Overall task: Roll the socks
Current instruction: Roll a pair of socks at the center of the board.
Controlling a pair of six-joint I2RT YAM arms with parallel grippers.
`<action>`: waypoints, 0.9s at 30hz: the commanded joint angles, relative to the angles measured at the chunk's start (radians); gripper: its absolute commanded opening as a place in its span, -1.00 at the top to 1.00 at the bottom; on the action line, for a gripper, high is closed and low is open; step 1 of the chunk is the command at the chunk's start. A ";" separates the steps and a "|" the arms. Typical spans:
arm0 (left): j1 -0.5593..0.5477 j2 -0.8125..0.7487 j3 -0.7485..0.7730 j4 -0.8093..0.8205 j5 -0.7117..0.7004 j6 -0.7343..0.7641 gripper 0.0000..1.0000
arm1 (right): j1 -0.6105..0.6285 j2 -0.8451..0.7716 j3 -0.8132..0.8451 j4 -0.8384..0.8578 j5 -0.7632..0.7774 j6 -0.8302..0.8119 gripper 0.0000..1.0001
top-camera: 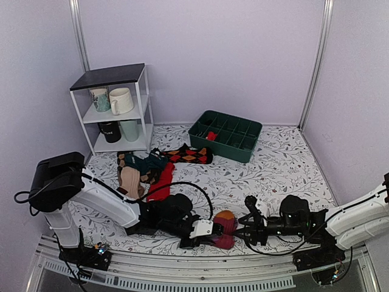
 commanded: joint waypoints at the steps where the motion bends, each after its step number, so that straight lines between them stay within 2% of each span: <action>1: 0.026 0.098 0.014 -0.261 0.098 -0.060 1.00 | 0.067 -0.046 -0.064 0.138 0.164 -0.193 -0.16; 4: 0.035 0.121 0.033 -0.287 0.118 -0.071 1.00 | 0.126 -0.012 -0.043 0.133 0.188 -0.207 -0.16; 7: 0.045 0.134 0.054 -0.317 0.129 -0.074 1.00 | 0.232 0.067 0.010 0.067 0.285 -0.210 -0.17; 15: 0.055 0.177 0.077 -0.349 0.146 -0.072 1.00 | 0.392 0.178 0.125 -0.061 0.437 -0.191 -0.18; 27: 0.059 0.181 0.073 -0.349 0.150 -0.082 1.00 | 0.472 0.236 0.175 -0.265 0.612 0.011 -0.16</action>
